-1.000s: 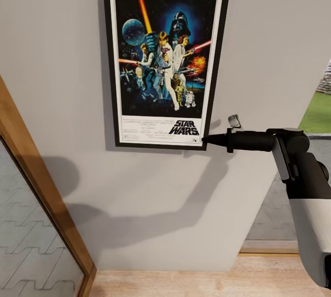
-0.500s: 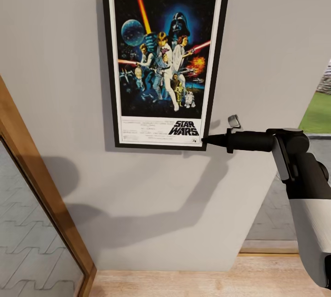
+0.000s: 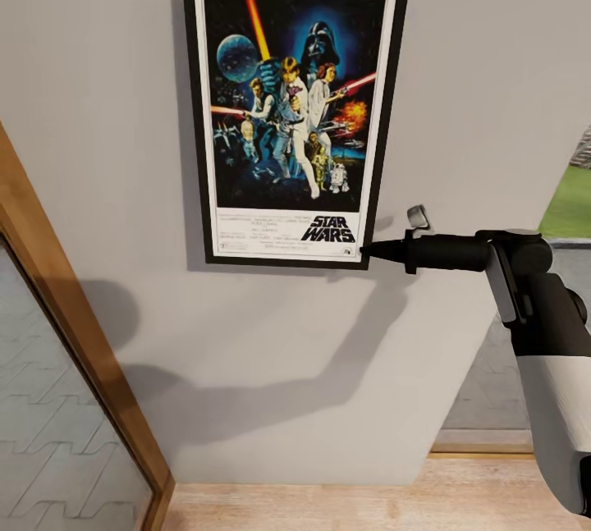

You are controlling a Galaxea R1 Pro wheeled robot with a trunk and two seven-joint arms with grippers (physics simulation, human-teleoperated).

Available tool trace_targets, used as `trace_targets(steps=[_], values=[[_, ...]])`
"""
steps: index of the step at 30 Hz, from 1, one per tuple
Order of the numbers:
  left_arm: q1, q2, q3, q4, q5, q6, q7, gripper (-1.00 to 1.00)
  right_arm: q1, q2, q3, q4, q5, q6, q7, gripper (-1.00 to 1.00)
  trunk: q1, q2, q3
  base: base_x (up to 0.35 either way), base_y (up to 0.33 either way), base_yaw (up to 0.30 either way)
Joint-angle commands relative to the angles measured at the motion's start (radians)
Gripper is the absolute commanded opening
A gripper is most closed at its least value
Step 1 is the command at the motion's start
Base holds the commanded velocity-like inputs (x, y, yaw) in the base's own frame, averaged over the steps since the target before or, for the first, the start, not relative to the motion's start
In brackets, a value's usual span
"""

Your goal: Pick up the poster from the kitchen countertop and hang it on one of the wall nails in the kitchen.

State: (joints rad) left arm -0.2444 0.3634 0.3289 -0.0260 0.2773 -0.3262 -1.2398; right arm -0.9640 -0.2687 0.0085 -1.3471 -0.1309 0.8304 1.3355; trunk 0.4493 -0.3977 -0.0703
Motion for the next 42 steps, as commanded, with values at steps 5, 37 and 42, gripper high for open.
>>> trace_targets(steps=[5,37,42], values=[[-0.001,0.001,0.004,0.001,-0.003,-0.005,-0.003,1.00,-0.001,-0.001,0.001,0.000,-0.006,0.009,0.001,-1.00,0.001,-0.002,-0.002,0.000,0.002,0.000],[-0.001,0.002,0.004,0.001,-0.003,-0.005,-0.003,1.00,-0.001,-0.001,0.001,0.000,-0.006,0.010,0.001,-1.00,0.001,-0.002,-0.002,0.000,0.029,0.000],[-0.001,0.002,0.004,0.001,-0.003,-0.005,-0.003,1.00,-0.001,-0.001,0.001,0.000,-0.006,0.010,0.001,-1.00,0.001,-0.002,-0.002,0.000,0.052,0.000]])
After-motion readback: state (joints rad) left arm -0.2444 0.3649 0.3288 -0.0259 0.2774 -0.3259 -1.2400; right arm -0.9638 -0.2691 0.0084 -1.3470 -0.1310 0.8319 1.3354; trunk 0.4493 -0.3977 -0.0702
